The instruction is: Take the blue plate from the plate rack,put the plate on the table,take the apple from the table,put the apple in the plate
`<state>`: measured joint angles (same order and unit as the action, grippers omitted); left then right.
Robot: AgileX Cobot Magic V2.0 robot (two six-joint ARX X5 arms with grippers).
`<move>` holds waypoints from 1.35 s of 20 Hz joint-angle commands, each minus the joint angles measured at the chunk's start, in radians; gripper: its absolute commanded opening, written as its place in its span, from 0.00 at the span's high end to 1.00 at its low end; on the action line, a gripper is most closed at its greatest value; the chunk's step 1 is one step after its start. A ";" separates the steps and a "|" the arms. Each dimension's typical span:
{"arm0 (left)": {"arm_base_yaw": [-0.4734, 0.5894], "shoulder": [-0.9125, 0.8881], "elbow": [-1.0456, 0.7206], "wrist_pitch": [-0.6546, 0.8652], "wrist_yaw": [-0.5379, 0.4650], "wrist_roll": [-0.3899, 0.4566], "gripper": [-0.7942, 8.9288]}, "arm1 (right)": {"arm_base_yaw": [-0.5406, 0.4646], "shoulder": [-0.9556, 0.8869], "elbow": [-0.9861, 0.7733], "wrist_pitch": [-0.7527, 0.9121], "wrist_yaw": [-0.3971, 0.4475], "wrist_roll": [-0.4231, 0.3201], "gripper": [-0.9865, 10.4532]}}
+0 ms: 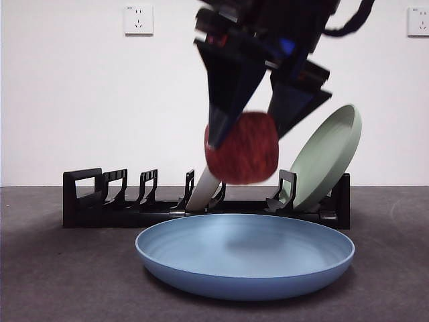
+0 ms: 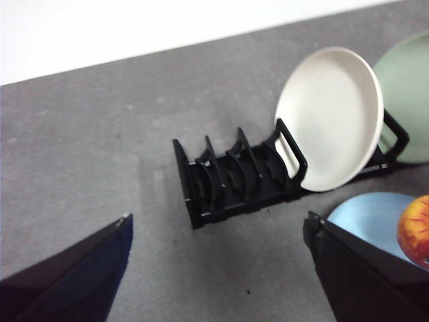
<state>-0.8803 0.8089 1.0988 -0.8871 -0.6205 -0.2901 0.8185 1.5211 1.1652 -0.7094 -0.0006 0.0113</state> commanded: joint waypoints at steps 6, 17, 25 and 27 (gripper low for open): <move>-0.003 0.025 -0.006 0.056 0.054 0.056 0.48 | 0.000 0.160 -0.024 0.092 -0.002 0.015 0.93; -0.003 0.025 -0.006 0.042 0.055 0.056 0.48 | 0.006 0.240 -0.024 0.092 0.002 0.066 0.47; -0.003 0.030 -0.006 0.067 0.186 0.119 0.48 | 0.005 0.089 -0.021 0.085 0.007 0.070 0.47; -0.003 0.039 -0.006 0.108 0.301 0.163 0.48 | 0.005 0.000 -0.021 0.077 0.007 0.070 0.47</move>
<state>-0.8814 0.8459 1.0988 -0.7891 -0.3386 -0.1646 0.8204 1.5288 1.1515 -0.6331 0.0032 0.0715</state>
